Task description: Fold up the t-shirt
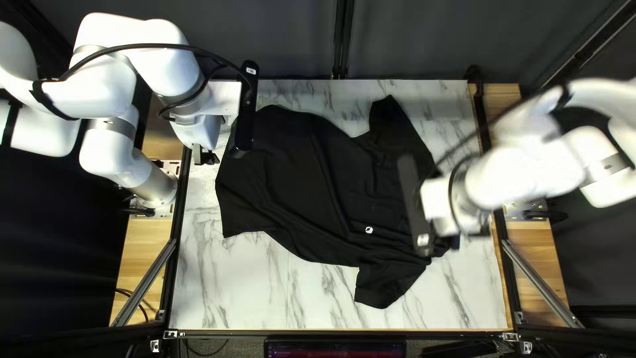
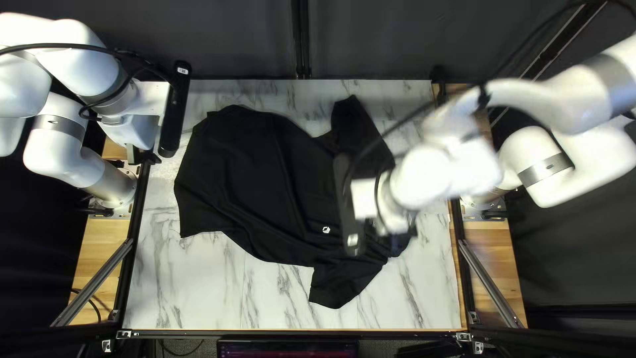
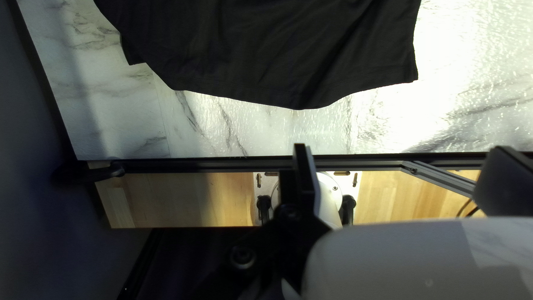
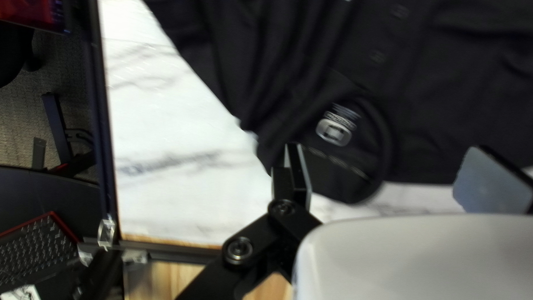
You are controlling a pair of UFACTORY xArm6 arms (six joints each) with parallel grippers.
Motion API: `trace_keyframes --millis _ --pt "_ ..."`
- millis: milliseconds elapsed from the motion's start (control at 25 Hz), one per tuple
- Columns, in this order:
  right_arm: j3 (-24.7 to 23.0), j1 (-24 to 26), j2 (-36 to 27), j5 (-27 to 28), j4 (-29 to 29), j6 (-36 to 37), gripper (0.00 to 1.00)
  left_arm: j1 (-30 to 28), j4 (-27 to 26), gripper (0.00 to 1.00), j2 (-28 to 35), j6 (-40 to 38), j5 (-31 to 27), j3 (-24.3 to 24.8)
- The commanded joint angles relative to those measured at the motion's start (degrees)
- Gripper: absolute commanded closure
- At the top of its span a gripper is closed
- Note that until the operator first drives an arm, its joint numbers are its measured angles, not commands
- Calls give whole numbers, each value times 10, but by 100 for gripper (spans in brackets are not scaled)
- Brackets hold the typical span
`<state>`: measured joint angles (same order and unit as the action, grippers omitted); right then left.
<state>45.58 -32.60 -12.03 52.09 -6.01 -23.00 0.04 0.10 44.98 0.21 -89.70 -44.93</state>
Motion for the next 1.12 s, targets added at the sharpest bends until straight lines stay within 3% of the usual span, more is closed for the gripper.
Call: trace_keyframes --millis 40,360,880,1120 --pt "35 -22 69 -44 9 18 0 0 0 0 0 0 0 0" --pt "78 -37 179 -99 79 96 0 0 0 0 0 0 0 0" --pt "153 -26 309 -101 215 289 0 0 0 0 0 0 0 0" --pt "163 -21 326 -100 216 333 0 0 0 0 0 0 0 0"
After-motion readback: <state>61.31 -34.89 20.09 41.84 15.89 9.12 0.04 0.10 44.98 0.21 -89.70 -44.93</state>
